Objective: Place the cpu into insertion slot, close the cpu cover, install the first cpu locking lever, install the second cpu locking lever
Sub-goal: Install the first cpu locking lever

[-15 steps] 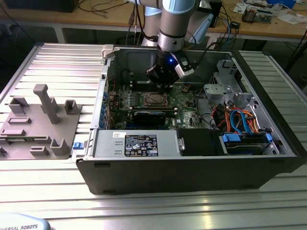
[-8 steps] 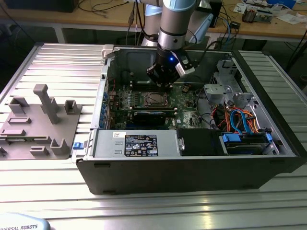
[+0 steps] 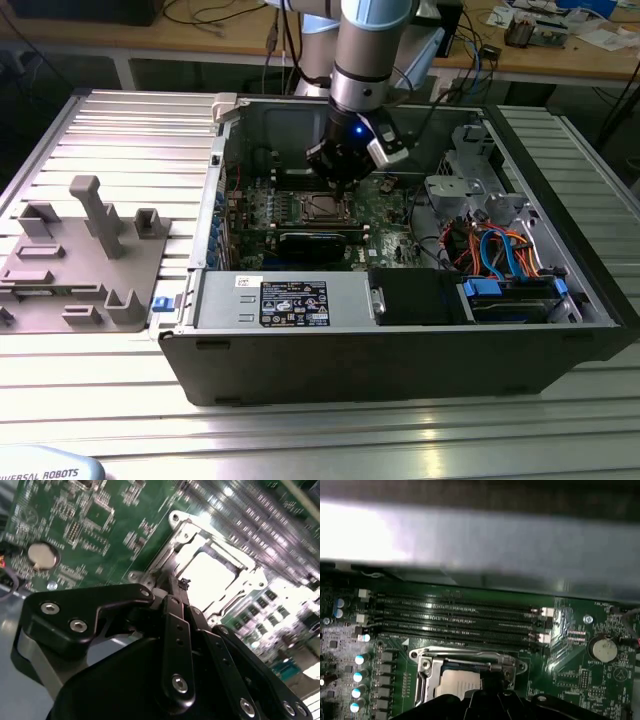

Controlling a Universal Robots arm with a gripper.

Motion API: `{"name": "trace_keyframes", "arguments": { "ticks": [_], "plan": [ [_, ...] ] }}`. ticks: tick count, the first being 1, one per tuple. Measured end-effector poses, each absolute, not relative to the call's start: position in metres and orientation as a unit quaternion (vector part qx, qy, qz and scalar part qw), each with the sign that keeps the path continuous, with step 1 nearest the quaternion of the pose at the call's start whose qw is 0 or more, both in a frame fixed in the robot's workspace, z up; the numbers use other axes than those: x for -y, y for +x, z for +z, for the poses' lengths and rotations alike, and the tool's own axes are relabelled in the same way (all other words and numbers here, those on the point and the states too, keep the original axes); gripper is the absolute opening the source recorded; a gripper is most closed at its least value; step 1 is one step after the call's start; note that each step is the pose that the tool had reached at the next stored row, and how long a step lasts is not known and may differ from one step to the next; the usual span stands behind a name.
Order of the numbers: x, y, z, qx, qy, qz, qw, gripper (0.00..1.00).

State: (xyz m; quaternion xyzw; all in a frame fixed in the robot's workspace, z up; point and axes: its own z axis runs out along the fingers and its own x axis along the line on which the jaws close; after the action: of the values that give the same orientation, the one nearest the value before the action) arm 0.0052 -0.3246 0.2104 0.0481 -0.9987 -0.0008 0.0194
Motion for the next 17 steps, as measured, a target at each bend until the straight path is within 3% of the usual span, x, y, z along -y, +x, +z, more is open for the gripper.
{"name": "trace_keyframes", "arguments": {
  "ticks": [3, 17],
  "plan": [
    [0.337, 0.005, 0.211, 0.999, 0.048, -0.001, 0.019, 0.11],
    [0.338, 0.005, 0.243, 0.999, 0.046, -0.001, 0.019, 0.11]
  ]
}}
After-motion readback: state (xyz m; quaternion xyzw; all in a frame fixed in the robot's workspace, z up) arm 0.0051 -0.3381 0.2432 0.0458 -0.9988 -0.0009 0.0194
